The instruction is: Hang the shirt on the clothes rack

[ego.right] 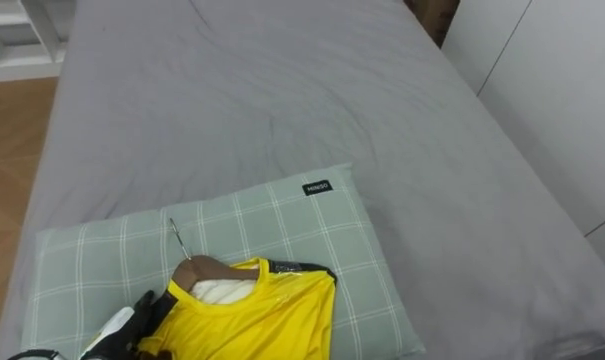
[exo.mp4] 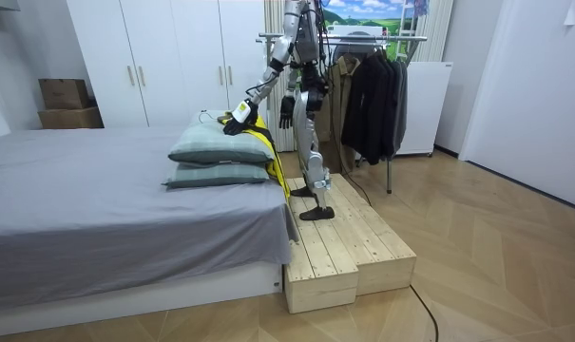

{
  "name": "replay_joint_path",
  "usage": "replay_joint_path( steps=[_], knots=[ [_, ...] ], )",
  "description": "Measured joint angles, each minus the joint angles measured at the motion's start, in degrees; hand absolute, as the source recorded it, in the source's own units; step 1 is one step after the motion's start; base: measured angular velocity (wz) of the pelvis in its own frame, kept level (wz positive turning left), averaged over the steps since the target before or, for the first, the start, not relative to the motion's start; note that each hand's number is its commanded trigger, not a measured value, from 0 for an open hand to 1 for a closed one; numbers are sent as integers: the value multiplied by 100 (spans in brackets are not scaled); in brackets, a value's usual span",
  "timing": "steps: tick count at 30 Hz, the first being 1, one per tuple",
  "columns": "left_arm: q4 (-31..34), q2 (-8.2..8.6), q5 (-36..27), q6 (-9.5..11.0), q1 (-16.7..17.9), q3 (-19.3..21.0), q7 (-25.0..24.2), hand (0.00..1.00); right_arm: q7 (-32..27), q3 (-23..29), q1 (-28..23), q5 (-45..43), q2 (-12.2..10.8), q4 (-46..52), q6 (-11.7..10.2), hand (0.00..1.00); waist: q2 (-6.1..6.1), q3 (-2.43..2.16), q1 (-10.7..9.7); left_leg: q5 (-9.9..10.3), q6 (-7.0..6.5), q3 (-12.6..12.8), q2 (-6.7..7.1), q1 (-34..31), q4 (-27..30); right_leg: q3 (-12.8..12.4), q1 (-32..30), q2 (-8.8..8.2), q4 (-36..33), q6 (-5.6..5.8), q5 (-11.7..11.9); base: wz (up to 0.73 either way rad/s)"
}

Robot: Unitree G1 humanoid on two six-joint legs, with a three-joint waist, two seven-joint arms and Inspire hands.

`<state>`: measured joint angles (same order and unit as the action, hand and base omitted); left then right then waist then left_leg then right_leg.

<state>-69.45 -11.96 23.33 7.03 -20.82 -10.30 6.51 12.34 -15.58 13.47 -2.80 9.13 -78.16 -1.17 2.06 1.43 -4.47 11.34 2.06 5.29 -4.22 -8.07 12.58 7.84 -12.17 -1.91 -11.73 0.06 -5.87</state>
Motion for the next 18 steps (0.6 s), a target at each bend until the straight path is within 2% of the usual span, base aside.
replay_joint_path(
  steps=[4,8,13,18],
  knots=[
    [2,-73,27,-23,-36,28,21,100,35,4,1,0,8,0,0,0,-1,-1,7,-19,-1,27,6,40,-47,-41,3,3,-1,0,0,-3],
    [3,-285,3,-46,-167,146,21,100,29,16,-2,1,8,-1,-2,0,-5,-5,6,-62,1,34,17,82,-128,-53,3,0,0,0,0,0],
    [2,-290,-14,-89,-176,226,22,100,34,61,-5,-9,8,-2,-2,0,-11,-8,5,-63,1,33,17,89,-138,-46,3,0,-4,0,0,0],
    [-9,-243,-15,-217,-116,225,-4,100,32,113,-8,-9,8,-6,-2,0,-18,-4,-3,-63,0,9,14,101,-187,-9,3,0,-6,2,2,2]
  ],
)
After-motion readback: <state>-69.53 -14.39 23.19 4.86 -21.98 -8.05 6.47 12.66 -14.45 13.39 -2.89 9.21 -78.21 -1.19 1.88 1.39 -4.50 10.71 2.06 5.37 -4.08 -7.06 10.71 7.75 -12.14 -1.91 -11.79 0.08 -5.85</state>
